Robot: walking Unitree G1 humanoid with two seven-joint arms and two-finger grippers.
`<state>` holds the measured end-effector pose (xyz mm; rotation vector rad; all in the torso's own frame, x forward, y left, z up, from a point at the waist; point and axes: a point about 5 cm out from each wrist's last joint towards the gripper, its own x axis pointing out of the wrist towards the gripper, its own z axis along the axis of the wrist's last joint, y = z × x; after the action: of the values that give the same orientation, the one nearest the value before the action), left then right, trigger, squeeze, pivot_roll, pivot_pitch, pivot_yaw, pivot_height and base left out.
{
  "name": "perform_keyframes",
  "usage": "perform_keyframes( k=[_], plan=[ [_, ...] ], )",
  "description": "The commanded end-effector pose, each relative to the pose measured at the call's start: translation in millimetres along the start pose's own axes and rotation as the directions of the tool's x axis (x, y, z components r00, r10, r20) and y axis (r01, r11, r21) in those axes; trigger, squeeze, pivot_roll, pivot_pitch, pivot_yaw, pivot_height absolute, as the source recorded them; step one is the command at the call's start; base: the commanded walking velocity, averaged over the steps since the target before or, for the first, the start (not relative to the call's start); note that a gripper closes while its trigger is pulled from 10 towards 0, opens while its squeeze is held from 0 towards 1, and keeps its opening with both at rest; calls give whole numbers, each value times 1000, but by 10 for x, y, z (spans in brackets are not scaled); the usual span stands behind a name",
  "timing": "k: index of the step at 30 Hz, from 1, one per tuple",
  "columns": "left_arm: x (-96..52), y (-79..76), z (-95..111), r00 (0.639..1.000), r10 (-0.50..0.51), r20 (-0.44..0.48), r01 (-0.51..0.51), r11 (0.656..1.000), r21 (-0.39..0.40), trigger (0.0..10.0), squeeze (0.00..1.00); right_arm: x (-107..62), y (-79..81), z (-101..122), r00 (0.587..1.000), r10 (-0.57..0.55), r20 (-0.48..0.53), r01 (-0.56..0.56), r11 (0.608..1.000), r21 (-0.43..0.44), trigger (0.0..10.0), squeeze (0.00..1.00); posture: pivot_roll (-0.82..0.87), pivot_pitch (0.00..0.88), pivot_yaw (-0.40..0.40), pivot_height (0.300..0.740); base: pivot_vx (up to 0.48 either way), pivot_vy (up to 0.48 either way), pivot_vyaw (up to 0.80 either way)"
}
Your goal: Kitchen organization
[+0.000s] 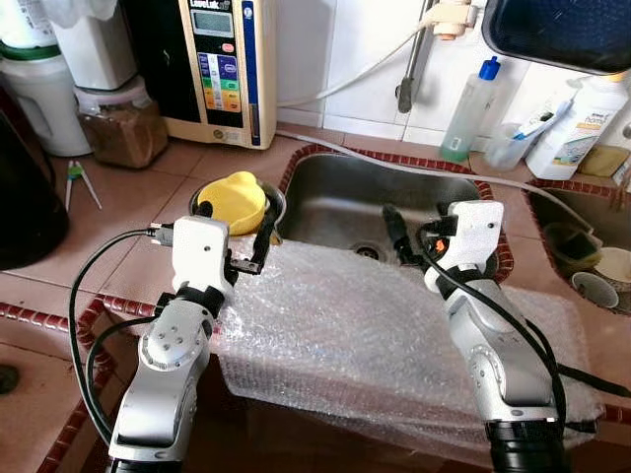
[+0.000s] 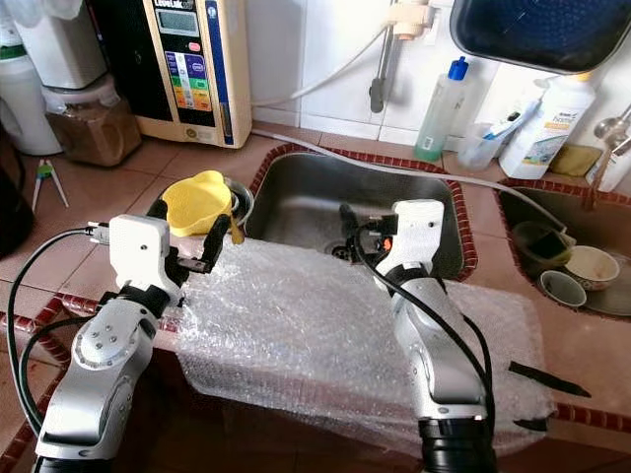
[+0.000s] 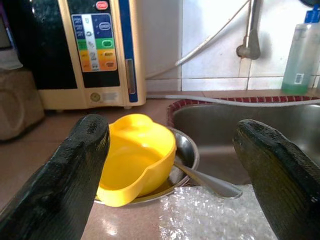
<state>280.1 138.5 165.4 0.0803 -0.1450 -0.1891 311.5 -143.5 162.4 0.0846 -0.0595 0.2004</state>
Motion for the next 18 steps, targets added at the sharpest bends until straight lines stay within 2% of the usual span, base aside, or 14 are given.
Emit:
perform_keyframes(
  k=[1, 5, 6, 8, 14, 15, 17, 18],
  plan=[
    [21, -25, 55, 1000, -8, 17, 9, 1000, -12, 10000, 0, -11, -83, 25, 999, -52, -15, 52, 999, -8, 10000, 0, -30, 28, -50, 740, 0, 0, 0],
    [25, -61, 36, 999, -34, 7, 34, 999, -34, 10000, 0, 17, -108, 66, 997, -75, -16, 75, 997, -7, 10000, 0, -33, 29, -48, 740, 0, 0, 0],
    [30, -74, 42, 999, -47, 10, 47, 998, -42, 10000, 0, 31, -81, 102, 999, -47, 1, 47, 999, -17, 10000, 0, -32, 27, -48, 740, 0, 0, 0],
    [38, -66, 49, 999, -41, 11, 42, 998, -40, 10000, 0, 34, -42, 117, 1000, -10, 5, 9, 1000, 23, 10000, 0, -32, 25, -48, 740, 0, 0, 0],
    [35, -54, 55, 999, -29, 17, 30, 998, -58, 10000, 0, 23, 58, 127, 999, 25, 25, -24, 998, -59, 10000, 0, -29, 23, -53, 740, 0, 0, 0],
    [32, -56, 53, 999, -29, 17, 30, 998, -63, 10000, 0, 16, 70, 102, 1000, 29, -3, -29, 998, -46, 10000, 0, -29, 22, -53, 740, 0, 0, 0],
    [27, -59, 49, 999, -33, 16, 34, 997, -69, 10000, 0, -6, 132, 65, 992, 116, -41, -113, 992, 58, 10000, 0, -29, 19, -54, 740, 0, 0, 0],
    [30, -64, 51, 999, -40, 18, 41, 997, -72, 10000, 0, -13, 138, 71, 992, 125, -35, -123, 990, 64, 10000, 0, -29, 19, -55, 740, 0, 0, 0]
  ],
)
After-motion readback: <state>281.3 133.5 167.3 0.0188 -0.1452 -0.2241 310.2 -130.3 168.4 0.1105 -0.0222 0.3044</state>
